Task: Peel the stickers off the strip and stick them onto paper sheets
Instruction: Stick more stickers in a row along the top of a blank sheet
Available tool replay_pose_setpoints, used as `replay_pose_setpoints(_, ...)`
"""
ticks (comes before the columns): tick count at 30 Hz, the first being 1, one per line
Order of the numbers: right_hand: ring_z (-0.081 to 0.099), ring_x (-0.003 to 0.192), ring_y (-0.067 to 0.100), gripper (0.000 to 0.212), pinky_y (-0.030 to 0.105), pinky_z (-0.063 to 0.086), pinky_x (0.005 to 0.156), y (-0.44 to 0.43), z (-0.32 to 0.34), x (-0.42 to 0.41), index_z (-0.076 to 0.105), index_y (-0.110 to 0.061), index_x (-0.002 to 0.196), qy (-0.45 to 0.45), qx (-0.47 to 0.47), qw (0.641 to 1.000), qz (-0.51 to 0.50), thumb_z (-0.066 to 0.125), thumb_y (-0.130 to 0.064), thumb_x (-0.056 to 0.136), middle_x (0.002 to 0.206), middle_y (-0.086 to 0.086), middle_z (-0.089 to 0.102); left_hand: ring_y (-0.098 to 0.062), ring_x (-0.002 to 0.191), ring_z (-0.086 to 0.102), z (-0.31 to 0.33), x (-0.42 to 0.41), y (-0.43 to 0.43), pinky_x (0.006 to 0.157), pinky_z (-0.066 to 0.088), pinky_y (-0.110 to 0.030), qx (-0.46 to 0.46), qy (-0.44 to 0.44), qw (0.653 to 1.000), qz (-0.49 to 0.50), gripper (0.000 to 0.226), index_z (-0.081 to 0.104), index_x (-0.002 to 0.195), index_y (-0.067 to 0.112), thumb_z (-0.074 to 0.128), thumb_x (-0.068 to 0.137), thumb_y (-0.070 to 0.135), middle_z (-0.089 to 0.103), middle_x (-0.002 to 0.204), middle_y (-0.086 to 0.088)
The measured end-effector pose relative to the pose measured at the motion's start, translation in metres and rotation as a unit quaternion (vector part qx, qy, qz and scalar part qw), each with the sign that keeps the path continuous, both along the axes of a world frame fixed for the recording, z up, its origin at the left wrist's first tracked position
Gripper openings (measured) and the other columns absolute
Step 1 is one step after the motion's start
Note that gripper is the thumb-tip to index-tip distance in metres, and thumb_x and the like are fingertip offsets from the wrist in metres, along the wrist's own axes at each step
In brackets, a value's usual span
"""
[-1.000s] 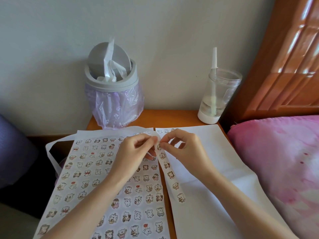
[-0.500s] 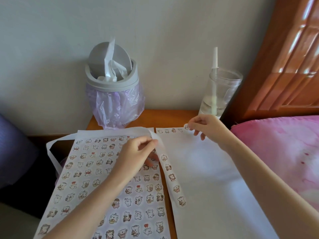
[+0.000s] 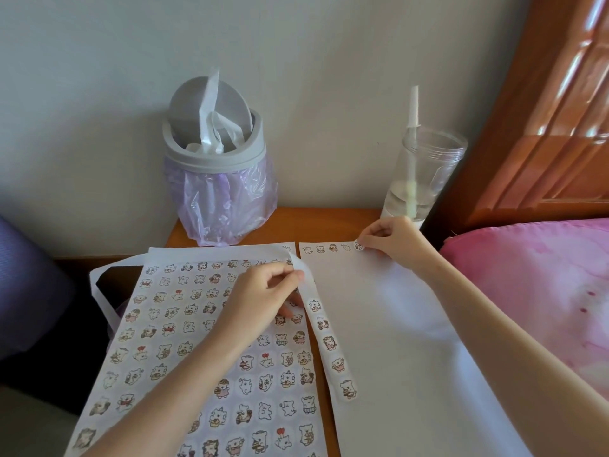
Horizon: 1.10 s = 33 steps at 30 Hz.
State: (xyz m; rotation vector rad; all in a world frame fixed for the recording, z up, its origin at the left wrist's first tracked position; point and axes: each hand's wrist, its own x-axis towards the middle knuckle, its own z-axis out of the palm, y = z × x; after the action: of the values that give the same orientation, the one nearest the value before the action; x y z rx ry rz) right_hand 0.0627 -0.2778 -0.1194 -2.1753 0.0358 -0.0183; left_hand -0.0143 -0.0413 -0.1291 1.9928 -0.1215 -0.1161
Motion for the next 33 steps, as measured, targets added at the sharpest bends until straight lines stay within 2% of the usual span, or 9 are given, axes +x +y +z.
replay_pose_setpoints(5, 0.053, 0.045, -0.007, 0.008, 0.007, 0.038, 0.046, 0.001, -0.003, 0.001, 0.069, -0.011, 0.075, -0.008, -0.007, 1.0, 0.004, 0.069, -0.006, 0.082, 0.064, -0.004, 0.064, -0.013, 0.055, 0.067, 0.0, 0.0, 0.0, 0.065, 0.054, -0.03, -0.003, 0.004, 1.0, 0.004, 0.017, 0.07, 0.088, 0.024, 0.055, 0.09, 0.03, 0.074, 0.073, 0.006)
replay_pose_setpoints(10, 0.052, 0.044, -0.007, 0.003, 0.006, 0.036, 0.045, 0.003, -0.006, 0.002, 0.069, -0.006, 0.079, -0.021, -0.017, 1.0, 0.0, 0.068, -0.004, 0.082, 0.063, -0.003, 0.063, -0.015, 0.058, 0.068, 0.0, 0.0, 0.0, 0.067, 0.055, -0.033, 0.001, 0.004, 1.0, 0.002, 0.018, 0.071, 0.087, 0.025, 0.054, 0.09, 0.031, 0.074, 0.074, 0.006)
replay_pose_setpoints(16, 0.051, 0.044, -0.007, 0.006, 0.006, 0.036, 0.045, 0.003, -0.009, 0.004, 0.067, -0.009, 0.078, -0.026, -0.025, 0.999, 0.0, 0.068, -0.004, 0.082, 0.063, -0.003, 0.062, -0.014, 0.056, 0.068, 0.001, 0.0, 0.0, 0.065, 0.054, -0.029, 0.0, 0.001, 1.0, 0.002, 0.018, 0.07, 0.085, 0.025, 0.054, 0.09, 0.03, 0.074, 0.073, 0.006)
replay_pose_setpoints(21, 0.052, 0.046, -0.007, 0.006, 0.012, 0.039, 0.049, 0.001, -0.009, 0.005, 0.067, -0.012, 0.077, -0.022, -0.037, 0.999, 0.002, 0.07, -0.007, 0.081, 0.063, -0.005, 0.062, -0.014, 0.056, 0.068, 0.001, -0.001, 0.0, 0.065, 0.054, -0.028, 0.004, -0.001, 1.0, 0.001, 0.018, 0.07, 0.085, 0.024, 0.054, 0.09, 0.03, 0.074, 0.073, 0.006)
replay_pose_setpoints(29, 0.051, 0.047, -0.009, 0.001, 0.005, 0.036, 0.046, 0.003, -0.01, 0.002, 0.069, -0.007, 0.081, -0.039, -0.048, 0.998, -0.004, 0.069, -0.008, 0.082, 0.065, -0.006, 0.062, -0.012, 0.054, 0.067, 0.0, 0.0, -0.001, 0.063, 0.053, -0.026, 0.008, -0.003, 1.0, 0.003, 0.018, 0.071, 0.086, 0.024, 0.054, 0.09, 0.031, 0.074, 0.074, 0.006)
replay_pose_setpoints(33, 0.052, 0.058, 0.004, 0.002, 0.004, 0.037, 0.049, 0.005, -0.01, 0.0, 0.069, -0.008, 0.083, -0.052, -0.072, 0.996, -0.006, 0.068, -0.01, 0.082, 0.07, -0.004, 0.062, -0.012, 0.055, 0.067, 0.0, 0.0, -0.001, 0.063, 0.052, -0.026, 0.008, -0.001, 1.0, 0.002, 0.018, 0.071, 0.086, 0.024, 0.054, 0.09, 0.031, 0.074, 0.074, 0.006)
